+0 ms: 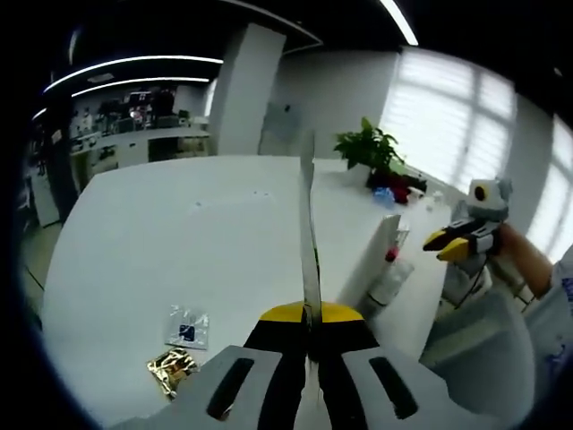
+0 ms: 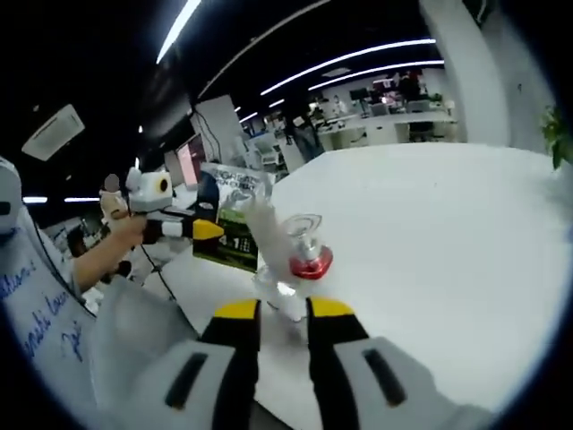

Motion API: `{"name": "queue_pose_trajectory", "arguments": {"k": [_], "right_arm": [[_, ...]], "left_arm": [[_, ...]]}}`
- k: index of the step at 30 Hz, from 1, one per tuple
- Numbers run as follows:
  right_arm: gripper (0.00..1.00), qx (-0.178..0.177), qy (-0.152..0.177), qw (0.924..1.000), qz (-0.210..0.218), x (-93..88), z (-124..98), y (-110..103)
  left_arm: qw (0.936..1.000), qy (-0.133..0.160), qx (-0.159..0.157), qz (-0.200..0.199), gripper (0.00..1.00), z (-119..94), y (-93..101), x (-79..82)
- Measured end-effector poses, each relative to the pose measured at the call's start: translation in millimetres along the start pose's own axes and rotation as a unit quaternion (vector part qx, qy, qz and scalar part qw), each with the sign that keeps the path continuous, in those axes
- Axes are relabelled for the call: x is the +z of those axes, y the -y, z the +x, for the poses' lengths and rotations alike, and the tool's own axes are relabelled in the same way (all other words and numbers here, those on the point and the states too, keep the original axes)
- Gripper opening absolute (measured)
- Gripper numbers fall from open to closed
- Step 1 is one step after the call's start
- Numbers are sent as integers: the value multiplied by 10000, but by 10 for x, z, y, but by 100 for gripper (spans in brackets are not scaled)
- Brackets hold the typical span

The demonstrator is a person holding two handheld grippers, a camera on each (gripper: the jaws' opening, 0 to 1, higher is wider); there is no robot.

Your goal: Arrange the skincare products in the storage area until every visible bottle or jar stands upright without overlapping.

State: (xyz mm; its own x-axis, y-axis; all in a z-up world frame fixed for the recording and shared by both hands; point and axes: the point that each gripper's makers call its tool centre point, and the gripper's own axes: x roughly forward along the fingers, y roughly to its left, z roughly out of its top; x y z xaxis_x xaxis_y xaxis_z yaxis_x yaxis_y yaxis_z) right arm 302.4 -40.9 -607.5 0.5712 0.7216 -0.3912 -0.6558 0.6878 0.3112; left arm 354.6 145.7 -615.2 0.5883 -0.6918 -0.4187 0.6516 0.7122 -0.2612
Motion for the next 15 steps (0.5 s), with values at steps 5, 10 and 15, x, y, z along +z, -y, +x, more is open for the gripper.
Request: {"name": "queue_pose_trajectory", "arguments": {"k": [5, 10, 15], "right_arm": [[21, 64, 37, 9998, 195, -90, 7, -103], [21, 101, 145, 9990, 418, -114, 15, -171], [20, 221, 97, 9983, 522, -167, 63, -268]], "left_arm": [[10000, 58, 12, -62, 0, -78, 57, -42], [9996, 145, 42, -248, 0, -170, 78, -75], [9993, 210, 8, -303, 0, -263, 177, -80]]}}
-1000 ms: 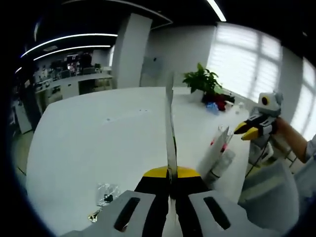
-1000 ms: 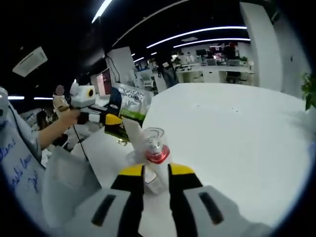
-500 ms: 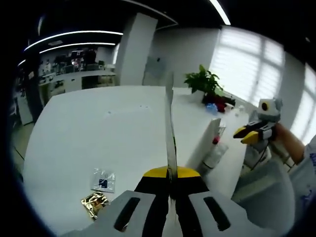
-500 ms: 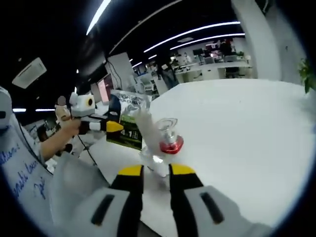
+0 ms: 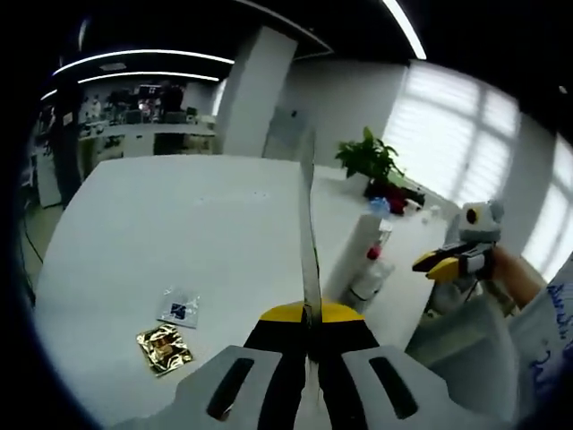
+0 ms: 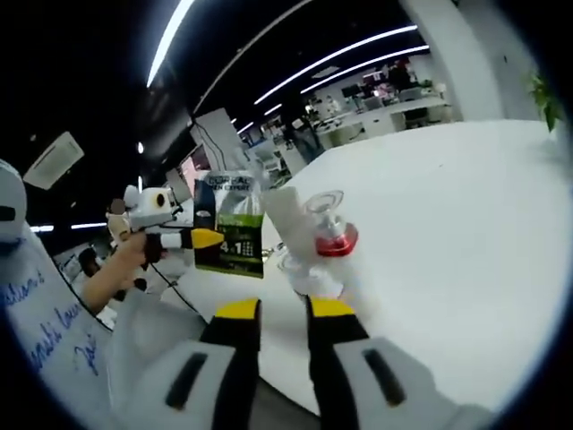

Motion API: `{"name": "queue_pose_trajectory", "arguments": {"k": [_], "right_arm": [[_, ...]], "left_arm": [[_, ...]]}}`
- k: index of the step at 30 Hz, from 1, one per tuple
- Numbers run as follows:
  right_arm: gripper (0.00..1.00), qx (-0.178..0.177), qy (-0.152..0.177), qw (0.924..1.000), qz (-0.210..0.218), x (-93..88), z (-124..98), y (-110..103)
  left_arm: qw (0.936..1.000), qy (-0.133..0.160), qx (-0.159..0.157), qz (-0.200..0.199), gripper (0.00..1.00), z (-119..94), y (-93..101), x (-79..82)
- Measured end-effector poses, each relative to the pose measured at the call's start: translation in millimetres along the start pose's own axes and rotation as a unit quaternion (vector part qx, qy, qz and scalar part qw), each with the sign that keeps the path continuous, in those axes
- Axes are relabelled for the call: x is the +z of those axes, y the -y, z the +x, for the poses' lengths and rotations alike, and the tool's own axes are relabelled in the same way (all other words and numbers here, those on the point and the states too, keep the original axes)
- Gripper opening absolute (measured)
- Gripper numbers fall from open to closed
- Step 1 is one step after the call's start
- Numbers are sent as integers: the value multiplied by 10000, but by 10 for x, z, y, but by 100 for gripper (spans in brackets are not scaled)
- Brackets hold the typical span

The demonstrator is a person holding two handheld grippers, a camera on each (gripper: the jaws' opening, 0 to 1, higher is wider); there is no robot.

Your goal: Arrange the skincare products in the storage area until every visible bottle or jar stands upright without overlapping.

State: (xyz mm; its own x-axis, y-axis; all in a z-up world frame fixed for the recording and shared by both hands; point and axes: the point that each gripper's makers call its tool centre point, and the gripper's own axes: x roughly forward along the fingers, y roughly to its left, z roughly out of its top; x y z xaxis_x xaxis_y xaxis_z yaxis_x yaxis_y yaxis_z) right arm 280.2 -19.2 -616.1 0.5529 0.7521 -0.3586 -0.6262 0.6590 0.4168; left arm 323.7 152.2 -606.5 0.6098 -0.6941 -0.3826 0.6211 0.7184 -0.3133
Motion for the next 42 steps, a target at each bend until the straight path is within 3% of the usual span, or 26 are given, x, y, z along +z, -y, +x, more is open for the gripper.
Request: {"name": "queue_pose_trajectory", "arguments": {"k": [7, 13, 22, 27, 33, 37, 40, 42], "right_arm": [[20, 217, -20, 9995, 224, -108, 141, -183], [21, 423, -67, 9980, 460, -236, 322, -375], [26, 686, -238, 9949, 707, -370, 560, -585], [28, 972, -226, 9912, 875, -369, 662, -698], [29, 1442, -168, 9839, 1039, -282, 694, -861], [28, 1902, -77, 9727, 1326, -222, 670, -990], [24, 2089, 51, 9656, 1549, -181, 645, -1030], [21, 2051, 27, 9661, 1565, -197, 637, -1004]], "left_arm": [[9999, 41, -64, -100, 0, -83, 135, -63], [9984, 106, -289, -467, 0, -135, 291, -119], [9980, 6, -371, -505, 0, -237, 479, -228], [9943, 149, -687, -796, 0, -291, 612, -212], [9895, 253, -919, -1089, 0, -341, 658, -203], [9757, 494, -1453, -1566, 0, -387, 782, -116], [9758, 458, -1452, -1567, 0, -372, 762, -140], [9763, 430, -1455, -1541, 0, -361, 774, -149]]}}
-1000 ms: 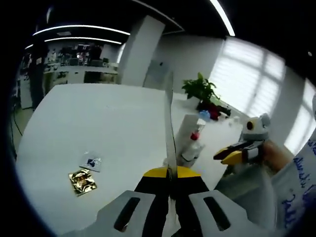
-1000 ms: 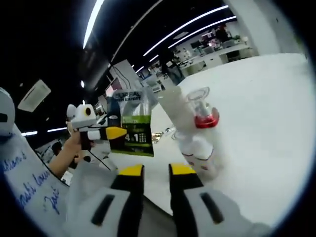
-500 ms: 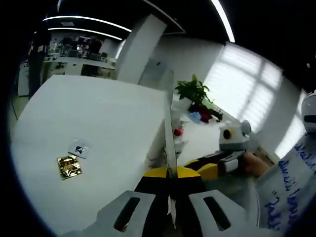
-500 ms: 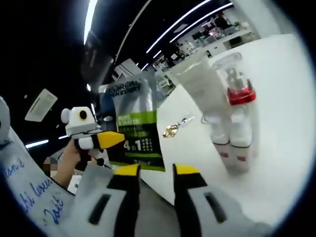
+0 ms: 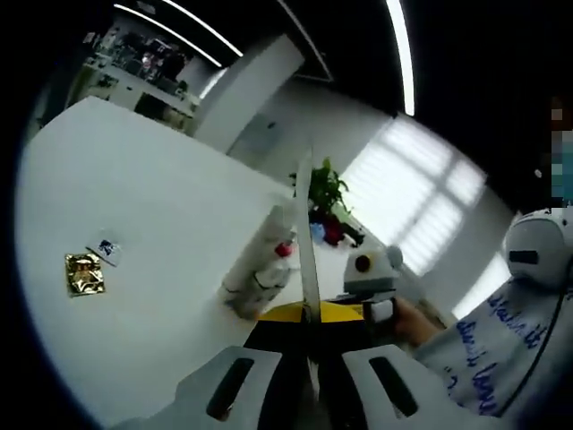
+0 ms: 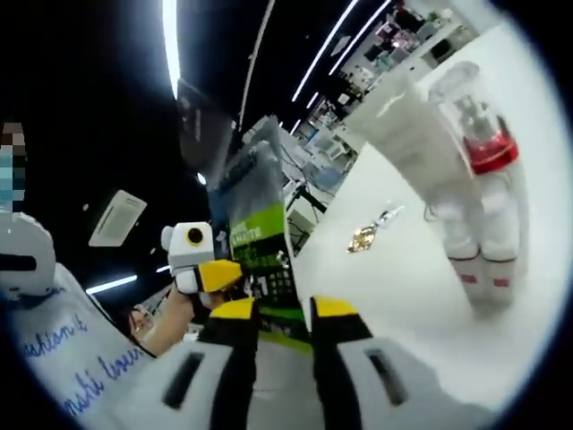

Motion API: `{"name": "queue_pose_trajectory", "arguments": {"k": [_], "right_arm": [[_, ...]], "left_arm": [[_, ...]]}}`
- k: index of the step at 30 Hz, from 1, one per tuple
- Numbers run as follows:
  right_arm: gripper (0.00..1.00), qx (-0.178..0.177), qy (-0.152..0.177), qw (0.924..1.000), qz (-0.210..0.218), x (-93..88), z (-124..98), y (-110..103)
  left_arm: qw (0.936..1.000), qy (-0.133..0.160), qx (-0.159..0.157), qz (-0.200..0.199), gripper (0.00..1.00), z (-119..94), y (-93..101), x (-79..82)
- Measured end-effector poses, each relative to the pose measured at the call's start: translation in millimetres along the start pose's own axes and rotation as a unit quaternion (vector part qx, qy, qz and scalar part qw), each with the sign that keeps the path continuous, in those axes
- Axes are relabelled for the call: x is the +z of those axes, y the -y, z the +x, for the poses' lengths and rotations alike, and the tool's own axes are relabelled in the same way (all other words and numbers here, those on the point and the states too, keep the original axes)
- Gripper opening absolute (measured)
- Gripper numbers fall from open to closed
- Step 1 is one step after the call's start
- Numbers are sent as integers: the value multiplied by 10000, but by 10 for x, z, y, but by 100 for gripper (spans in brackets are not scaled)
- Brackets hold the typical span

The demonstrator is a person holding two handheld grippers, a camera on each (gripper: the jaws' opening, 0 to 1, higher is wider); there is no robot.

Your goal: Arrange the skincare products in the storage area until every visible bottle or jar stands upright without overlapping.

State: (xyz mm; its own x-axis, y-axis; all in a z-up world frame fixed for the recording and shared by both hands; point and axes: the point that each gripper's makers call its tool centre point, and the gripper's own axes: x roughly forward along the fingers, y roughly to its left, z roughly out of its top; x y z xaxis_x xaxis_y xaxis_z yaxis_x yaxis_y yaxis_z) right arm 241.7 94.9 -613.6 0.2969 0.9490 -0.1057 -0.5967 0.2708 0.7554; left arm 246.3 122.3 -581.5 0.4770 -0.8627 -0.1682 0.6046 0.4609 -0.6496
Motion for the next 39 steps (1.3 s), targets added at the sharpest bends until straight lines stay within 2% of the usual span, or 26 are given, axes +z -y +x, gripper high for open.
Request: {"name": "queue_pose_trajectory", "arguments": {"k": [5, 9, 14, 17, 22, 34, 39], "right_arm": [[13, -12, -40, 10000, -20, -18, -29, -12], [10, 0, -78, 10000, -26, -26, -50, -25], [3, 167, 132, 9998, -9, 52, -61, -102], [2, 196, 183, 9996, -32, 73, -63, -127], [1, 313, 199, 9993, -69, 93, -74, -176], [1, 338, 38, 9991, -240, 33, -121, -200], [1, 303, -18, 9991, -289, 23, -118, -185]], "left_arm": [[9998, -96, 150, 42, 0, 34, -64, -28], [9997, -133, 184, 115, 0, 43, -81, -40], [9997, -113, 201, 88, 0, 46, -103, -26], [9993, -209, 226, 207, 4, 36, -114, -39], [9993, -181, 215, 260, 10, 35, -130, -7], [9994, -84, 138, 322, 12, -4, -204, 210], [9987, -153, 214, 435, 12, -1, -256, 264]]}}
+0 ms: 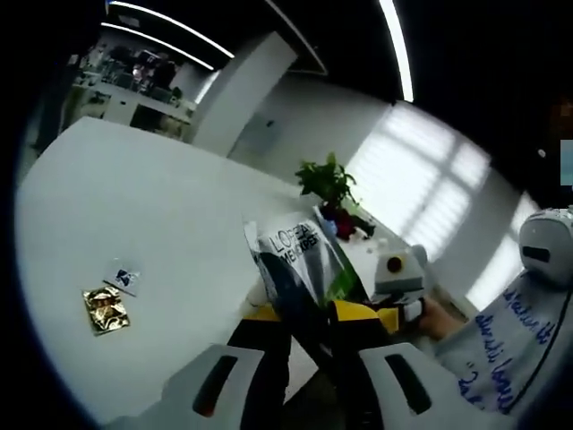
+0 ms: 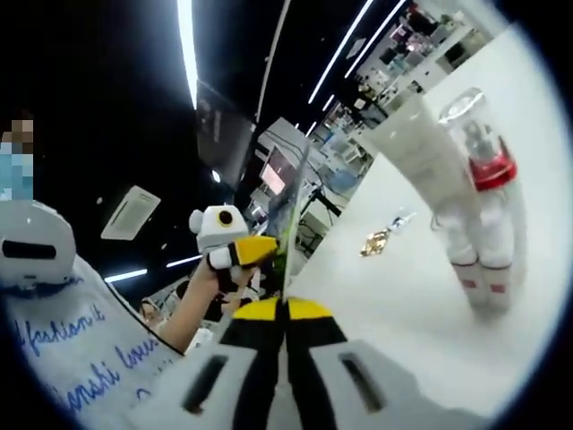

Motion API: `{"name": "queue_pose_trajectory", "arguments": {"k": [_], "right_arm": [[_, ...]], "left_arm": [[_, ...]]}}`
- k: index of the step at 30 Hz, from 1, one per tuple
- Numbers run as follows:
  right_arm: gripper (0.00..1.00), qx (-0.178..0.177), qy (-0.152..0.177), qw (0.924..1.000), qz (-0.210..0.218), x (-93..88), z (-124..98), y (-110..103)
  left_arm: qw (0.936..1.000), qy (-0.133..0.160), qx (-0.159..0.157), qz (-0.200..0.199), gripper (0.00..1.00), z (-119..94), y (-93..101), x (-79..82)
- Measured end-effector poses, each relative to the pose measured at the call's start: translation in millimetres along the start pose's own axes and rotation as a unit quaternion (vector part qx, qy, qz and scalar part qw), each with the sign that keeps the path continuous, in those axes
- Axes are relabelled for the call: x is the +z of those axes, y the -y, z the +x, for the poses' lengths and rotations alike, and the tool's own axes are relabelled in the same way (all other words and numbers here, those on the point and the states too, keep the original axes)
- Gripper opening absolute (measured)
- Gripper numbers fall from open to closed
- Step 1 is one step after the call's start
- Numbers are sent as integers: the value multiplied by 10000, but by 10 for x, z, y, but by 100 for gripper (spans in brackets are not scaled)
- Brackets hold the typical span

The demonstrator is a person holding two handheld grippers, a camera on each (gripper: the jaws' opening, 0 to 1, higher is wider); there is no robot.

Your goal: Arrange the skincare products in the storage area until every visible bottle or jar stands upright without overlapping.

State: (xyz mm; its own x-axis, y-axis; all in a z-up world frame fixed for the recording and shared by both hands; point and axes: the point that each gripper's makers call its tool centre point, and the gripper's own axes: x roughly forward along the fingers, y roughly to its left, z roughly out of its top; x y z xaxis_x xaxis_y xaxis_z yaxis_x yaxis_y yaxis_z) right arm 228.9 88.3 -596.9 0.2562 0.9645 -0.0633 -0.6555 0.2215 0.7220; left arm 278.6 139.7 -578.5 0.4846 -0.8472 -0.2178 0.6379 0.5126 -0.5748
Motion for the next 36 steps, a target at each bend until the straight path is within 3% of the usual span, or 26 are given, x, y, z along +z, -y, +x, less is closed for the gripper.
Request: {"name": "queue_pose_trajectory", "arguments": {"k": [16, 27, 36], "right_arm": [[1, -193, -77, 9998, -8, -9, 35, 79], [1, -617, -555, 9956, -426, -69, 116, 237], [1, -1029, -1139, 9837, -934, -195, 169, 404]], "left_arm": [[9998, -46, 140, 106, 6, 47, -243, 124], [9954, -602, 588, 457, 5, 224, -504, 4], [9872, -1174, 798, 725, 4, 365, -685, -142]]}}
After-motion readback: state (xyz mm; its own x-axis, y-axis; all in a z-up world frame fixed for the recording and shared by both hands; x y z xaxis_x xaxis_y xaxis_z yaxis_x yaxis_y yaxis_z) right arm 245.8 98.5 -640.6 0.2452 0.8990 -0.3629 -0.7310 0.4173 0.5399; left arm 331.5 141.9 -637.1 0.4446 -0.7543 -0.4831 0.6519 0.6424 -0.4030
